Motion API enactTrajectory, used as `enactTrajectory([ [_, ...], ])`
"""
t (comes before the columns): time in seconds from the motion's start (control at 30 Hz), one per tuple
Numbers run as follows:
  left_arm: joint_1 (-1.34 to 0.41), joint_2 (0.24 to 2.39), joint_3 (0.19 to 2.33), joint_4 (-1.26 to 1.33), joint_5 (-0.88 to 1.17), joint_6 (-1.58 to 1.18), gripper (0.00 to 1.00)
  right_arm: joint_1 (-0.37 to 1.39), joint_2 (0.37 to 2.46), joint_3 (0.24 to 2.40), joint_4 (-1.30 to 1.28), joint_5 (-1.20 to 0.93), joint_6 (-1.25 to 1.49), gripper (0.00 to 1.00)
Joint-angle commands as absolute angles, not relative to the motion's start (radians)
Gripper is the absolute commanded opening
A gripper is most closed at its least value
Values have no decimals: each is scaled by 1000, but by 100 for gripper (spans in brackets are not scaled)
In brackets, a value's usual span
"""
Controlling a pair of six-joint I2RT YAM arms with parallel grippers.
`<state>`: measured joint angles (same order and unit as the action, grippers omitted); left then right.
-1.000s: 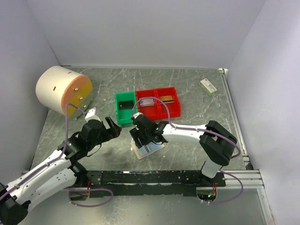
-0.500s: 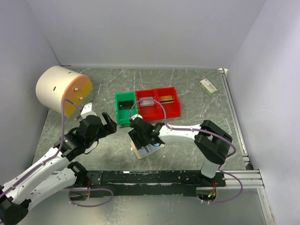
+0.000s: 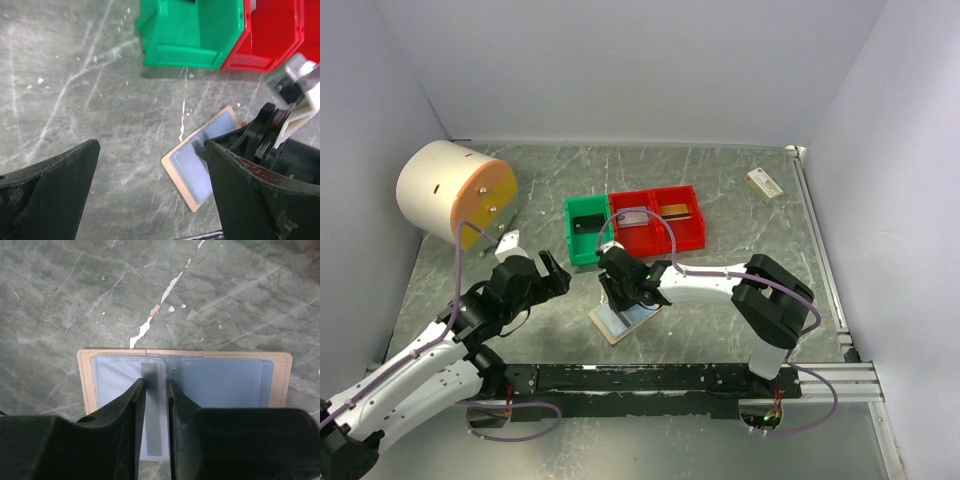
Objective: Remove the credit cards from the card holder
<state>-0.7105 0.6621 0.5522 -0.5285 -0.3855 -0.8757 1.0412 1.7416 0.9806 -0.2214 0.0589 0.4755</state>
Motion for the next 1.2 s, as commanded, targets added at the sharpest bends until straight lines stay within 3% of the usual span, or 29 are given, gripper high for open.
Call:
enactTrajectory([
  [0.0, -714, 692, 503, -425, -261, -889, 99, 1023, 1790, 955, -248, 8, 493, 21],
  [0.07, -714, 709, 478, -394, -223, -900, 99, 1005, 1789, 952, -239, -23, 494, 12],
  [0.3, -715, 744, 419, -275, -107, -897, 99, 908, 1800, 937, -183, -197, 509, 0],
  [0.63, -714, 824, 415, -198, -16, -853, 99, 746, 1801, 835, -5, -457, 601, 0],
  [1.03, -715, 844, 385, -158, -19, -891, 97, 719, 1701, 767, 39, -427, 629, 0],
  [1.17, -715, 807, 359, -157, -23, -917, 97, 726, 1658, 783, -7, -415, 565, 13],
])
